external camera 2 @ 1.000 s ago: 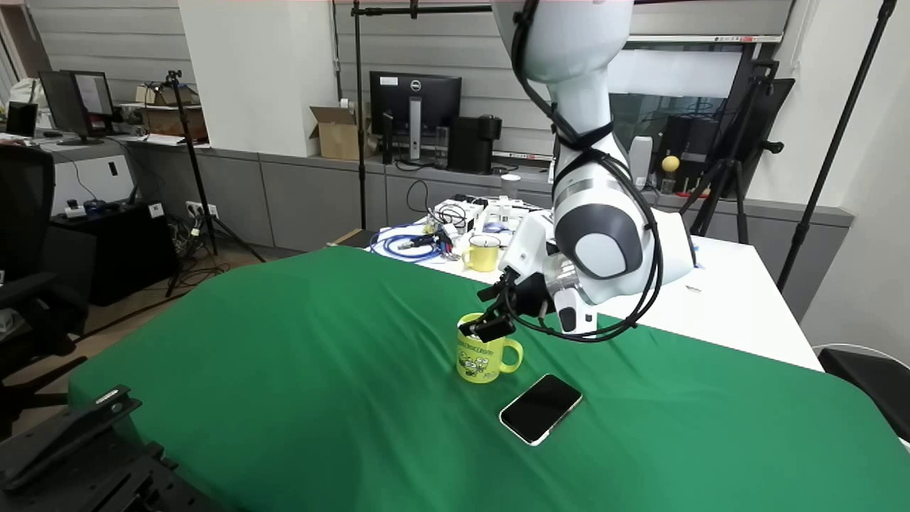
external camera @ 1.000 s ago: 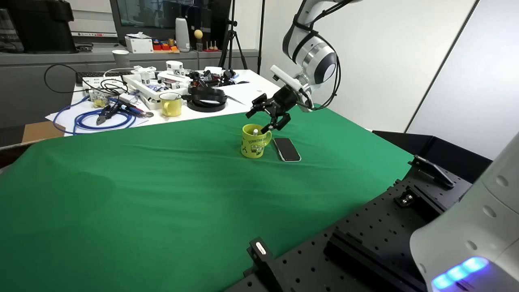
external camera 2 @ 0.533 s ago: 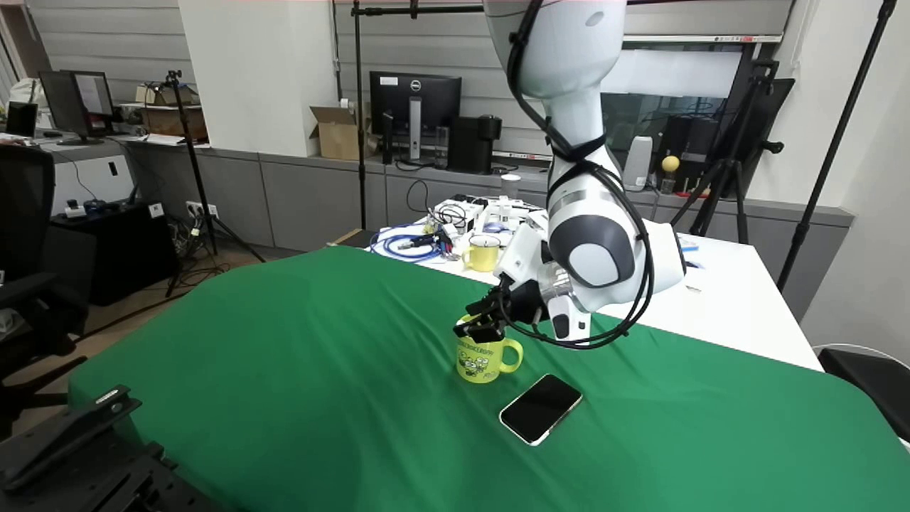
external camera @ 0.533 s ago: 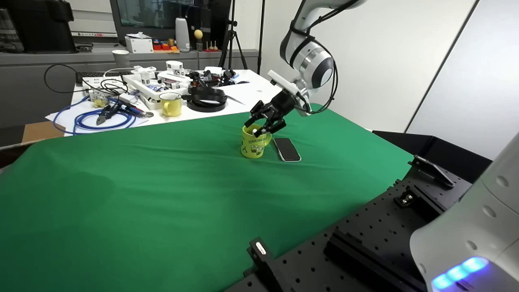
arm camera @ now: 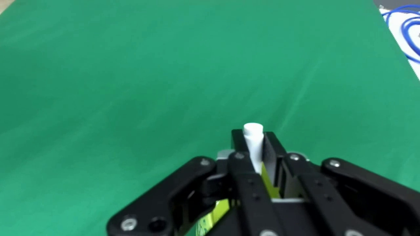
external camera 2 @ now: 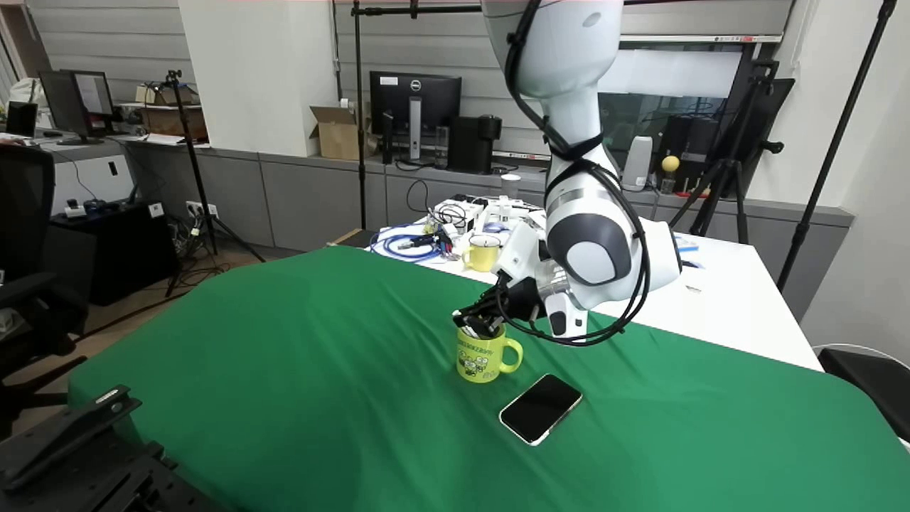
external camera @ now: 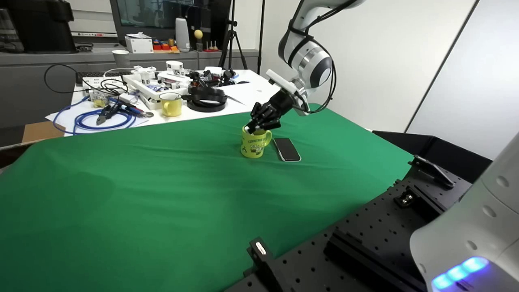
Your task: Pick up the pen from the cup and put it on the table.
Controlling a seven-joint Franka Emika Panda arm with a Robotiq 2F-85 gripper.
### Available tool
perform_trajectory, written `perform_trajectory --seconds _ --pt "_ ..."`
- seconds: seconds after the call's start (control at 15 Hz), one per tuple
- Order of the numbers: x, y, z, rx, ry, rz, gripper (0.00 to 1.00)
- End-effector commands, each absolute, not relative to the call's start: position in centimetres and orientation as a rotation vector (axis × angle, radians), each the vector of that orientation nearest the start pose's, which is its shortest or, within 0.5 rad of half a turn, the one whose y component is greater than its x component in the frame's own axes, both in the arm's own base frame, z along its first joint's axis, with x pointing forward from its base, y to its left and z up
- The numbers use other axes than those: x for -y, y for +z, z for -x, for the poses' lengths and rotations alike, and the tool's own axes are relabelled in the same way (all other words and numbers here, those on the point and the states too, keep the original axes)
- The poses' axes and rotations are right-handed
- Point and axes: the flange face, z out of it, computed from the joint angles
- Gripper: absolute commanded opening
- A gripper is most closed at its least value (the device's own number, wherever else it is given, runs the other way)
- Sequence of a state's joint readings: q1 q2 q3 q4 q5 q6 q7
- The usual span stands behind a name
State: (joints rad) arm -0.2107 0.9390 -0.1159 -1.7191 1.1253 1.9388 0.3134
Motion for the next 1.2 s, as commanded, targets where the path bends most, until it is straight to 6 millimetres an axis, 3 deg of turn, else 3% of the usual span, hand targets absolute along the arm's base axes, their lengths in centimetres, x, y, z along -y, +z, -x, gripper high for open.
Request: perform_trajectory --seconds 0.0,0.4,0.67,0.93,1.13 --pt "12.4 4.4 -57.8 -1.521 0.751 1.694 0.05" --pt "10.1 7.8 -57.4 -1.45 0.753 1.73 0.05" --pt "6.8 11.1 -56.2 -1.387 0.732 1.83 0.05" --pt "2.7 13.5 -53.3 -1.295 0.73 1.978 0.05" --pt "0.0 12.9 -50.6 -1.205 0.655 2.18 0.05"
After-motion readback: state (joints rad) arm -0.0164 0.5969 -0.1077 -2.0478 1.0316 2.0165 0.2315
